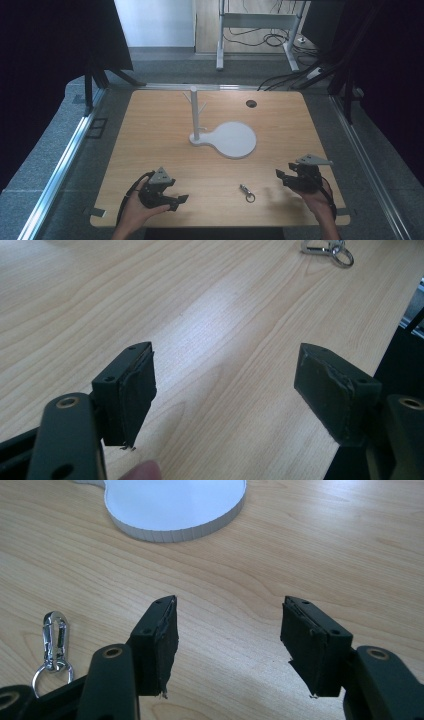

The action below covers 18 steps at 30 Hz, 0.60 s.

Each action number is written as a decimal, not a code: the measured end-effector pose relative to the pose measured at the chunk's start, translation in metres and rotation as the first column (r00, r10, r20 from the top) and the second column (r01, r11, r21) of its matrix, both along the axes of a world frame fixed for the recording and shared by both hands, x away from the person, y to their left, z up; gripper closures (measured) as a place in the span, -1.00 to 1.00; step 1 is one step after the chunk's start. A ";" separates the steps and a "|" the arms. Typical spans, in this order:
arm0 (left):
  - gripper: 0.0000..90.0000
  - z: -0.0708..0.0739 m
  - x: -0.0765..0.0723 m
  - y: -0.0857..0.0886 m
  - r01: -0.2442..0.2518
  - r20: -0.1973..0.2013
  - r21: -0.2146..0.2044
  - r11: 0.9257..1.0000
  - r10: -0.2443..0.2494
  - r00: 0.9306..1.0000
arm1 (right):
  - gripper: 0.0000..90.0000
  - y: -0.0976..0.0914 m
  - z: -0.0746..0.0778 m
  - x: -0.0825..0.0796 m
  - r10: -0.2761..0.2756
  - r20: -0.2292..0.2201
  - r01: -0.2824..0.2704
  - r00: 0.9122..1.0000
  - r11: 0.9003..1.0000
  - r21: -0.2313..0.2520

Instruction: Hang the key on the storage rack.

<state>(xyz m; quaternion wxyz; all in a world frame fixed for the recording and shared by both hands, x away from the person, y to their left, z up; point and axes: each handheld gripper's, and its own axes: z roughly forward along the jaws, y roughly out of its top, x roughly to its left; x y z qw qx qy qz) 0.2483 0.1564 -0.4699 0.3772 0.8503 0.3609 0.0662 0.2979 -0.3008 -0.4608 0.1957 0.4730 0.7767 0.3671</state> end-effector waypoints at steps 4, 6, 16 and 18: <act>-0.45 0.001 0.000 0.002 -0.014 0.003 -0.014 1.000 0.014 1.000 | -0.12 0.001 0.000 0.001 0.006 -0.008 -0.006 1.000 1.000 0.004; -0.45 0.002 0.000 0.004 -0.018 0.004 -0.015 1.000 0.018 1.000 | -0.11 0.002 0.002 0.001 0.012 -0.013 -0.012 1.000 1.000 0.007; -0.45 0.006 0.000 0.010 -0.042 0.003 -0.038 0.998 0.042 0.999 | -0.06 0.015 0.017 0.012 0.084 -0.048 -0.085 0.995 0.996 -0.022; -0.45 0.006 0.000 0.010 -0.040 0.003 -0.039 0.998 0.040 0.999 | -0.05 0.018 0.020 0.013 0.097 -0.058 -0.099 0.994 0.995 -0.031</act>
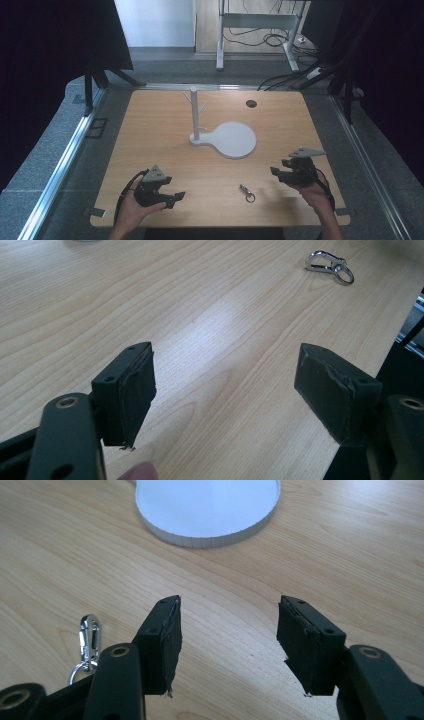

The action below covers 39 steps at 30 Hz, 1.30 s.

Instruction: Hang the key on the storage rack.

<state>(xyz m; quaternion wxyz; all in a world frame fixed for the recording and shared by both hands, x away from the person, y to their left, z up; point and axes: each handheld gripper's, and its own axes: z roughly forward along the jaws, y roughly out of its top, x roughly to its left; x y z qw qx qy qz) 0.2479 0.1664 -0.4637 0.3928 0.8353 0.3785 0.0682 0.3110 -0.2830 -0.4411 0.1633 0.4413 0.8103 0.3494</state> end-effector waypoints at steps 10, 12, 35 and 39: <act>-0.43 0.001 0.000 0.001 -0.001 -0.006 -0.014 1.000 0.001 1.000 | 0.03 0.015 0.015 0.004 0.067 -0.055 -0.070 0.996 0.996 -0.061; -0.42 0.000 0.000 0.001 -0.001 -0.010 -0.016 1.000 0.001 1.000 | 0.04 0.018 0.018 0.004 0.081 -0.062 -0.085 0.995 0.994 -0.070; -0.47 -0.002 -0.001 -0.004 -0.016 -0.006 0.010 1.000 0.016 1.000 | 0.08 0.041 0.028 0.006 0.181 -0.142 -0.199 0.973 0.971 -0.129; -0.46 -0.003 -0.001 -0.004 -0.016 -0.007 0.018 1.000 0.016 1.000 | 0.08 0.048 0.028 0.006 0.195 -0.155 -0.218 0.968 0.965 -0.143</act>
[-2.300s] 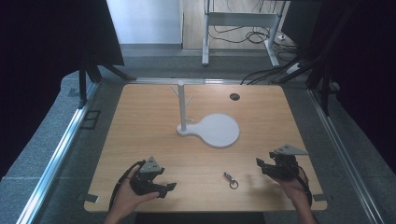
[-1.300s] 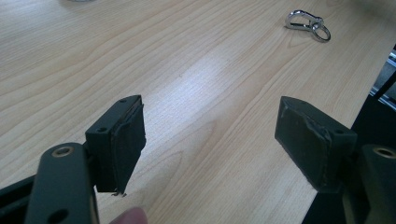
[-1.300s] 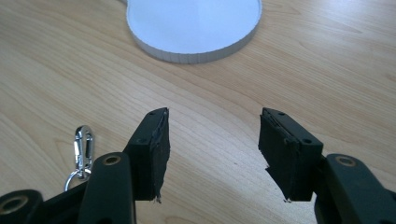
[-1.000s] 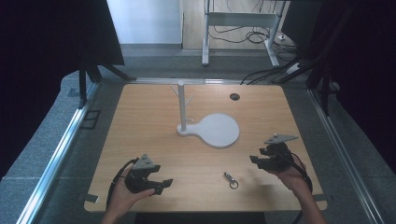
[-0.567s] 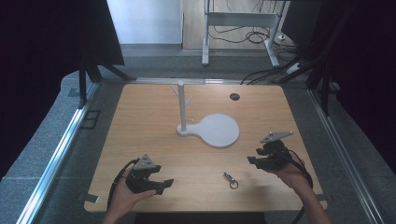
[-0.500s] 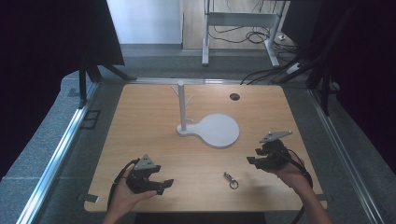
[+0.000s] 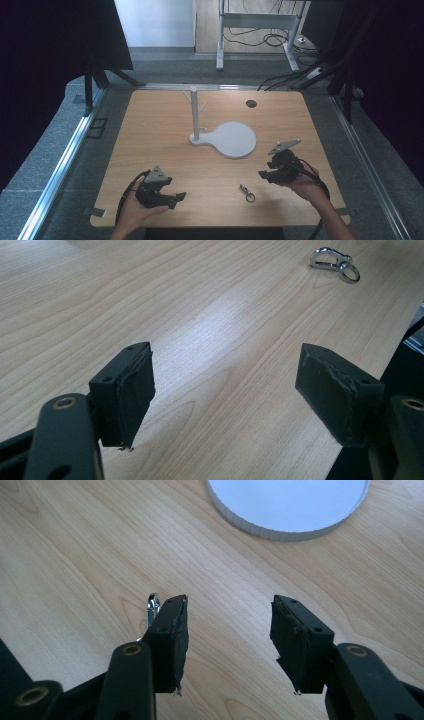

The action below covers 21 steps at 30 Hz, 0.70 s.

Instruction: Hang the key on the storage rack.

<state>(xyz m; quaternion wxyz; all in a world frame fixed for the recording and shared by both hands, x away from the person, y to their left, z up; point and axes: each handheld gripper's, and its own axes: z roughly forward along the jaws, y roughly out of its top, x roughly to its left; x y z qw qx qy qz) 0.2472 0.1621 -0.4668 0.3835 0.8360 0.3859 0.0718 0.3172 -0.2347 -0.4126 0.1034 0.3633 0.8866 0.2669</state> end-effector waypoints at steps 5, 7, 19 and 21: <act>-0.45 0.000 0.000 0.001 0.003 -0.005 0.008 1.000 -0.003 1.000 | 0.08 0.008 -0.001 0.001 0.016 -0.017 -0.017 1.000 1.000 -0.022; -0.44 -0.001 0.001 0.001 0.002 -0.009 0.012 1.000 -0.002 1.000 | 0.08 0.010 -0.001 0.001 0.024 -0.027 -0.024 0.999 0.999 -0.027; -0.40 0.000 0.000 0.004 0.006 -0.011 0.006 1.000 -0.006 1.000 | 0.13 0.025 -0.007 0.003 0.048 -0.067 -0.052 0.997 0.997 -0.065; -0.40 0.000 0.001 0.004 0.006 -0.013 0.004 1.000 -0.006 1.000 | 0.14 0.027 -0.009 0.003 0.050 -0.072 -0.055 0.996 0.996 -0.074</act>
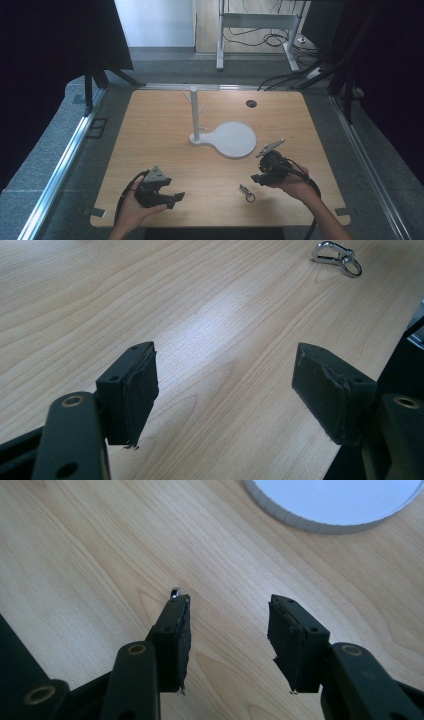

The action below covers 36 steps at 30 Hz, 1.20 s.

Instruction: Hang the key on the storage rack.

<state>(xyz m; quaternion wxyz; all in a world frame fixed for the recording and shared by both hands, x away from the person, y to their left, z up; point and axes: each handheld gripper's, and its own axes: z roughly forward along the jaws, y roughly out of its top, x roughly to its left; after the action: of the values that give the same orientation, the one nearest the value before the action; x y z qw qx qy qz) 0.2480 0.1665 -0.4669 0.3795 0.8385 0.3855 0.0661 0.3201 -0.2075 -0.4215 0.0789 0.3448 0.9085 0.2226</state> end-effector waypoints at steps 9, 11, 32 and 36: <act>-0.40 -0.001 0.001 0.001 0.002 -0.004 0.004 1.000 -0.002 1.000 | 0.26 0.014 -0.015 0.002 0.039 -0.075 -0.042 0.996 0.998 -0.037; -0.40 -0.001 0.001 0.001 0.004 -0.004 0.004 1.000 -0.004 1.000 | 0.28 0.016 -0.016 0.002 0.043 -0.082 -0.047 0.996 0.998 -0.042; -0.39 -0.002 0.001 -0.002 0.017 -0.009 0.011 1.000 -0.016 1.000 | 0.50 0.031 -0.039 0.001 0.076 -0.174 -0.094 0.982 0.991 -0.095; -0.39 -0.003 0.001 -0.002 0.020 -0.010 0.012 1.000 -0.020 1.000 | 0.53 0.034 -0.042 0.001 0.075 -0.184 -0.096 0.980 0.990 -0.107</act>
<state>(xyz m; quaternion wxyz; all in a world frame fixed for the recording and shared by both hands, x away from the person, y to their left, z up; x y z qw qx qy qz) 0.2486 0.1647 -0.4695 0.3729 0.8449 0.3787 0.0605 0.3213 -0.1736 -0.4638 0.0069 0.3187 0.9373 0.1408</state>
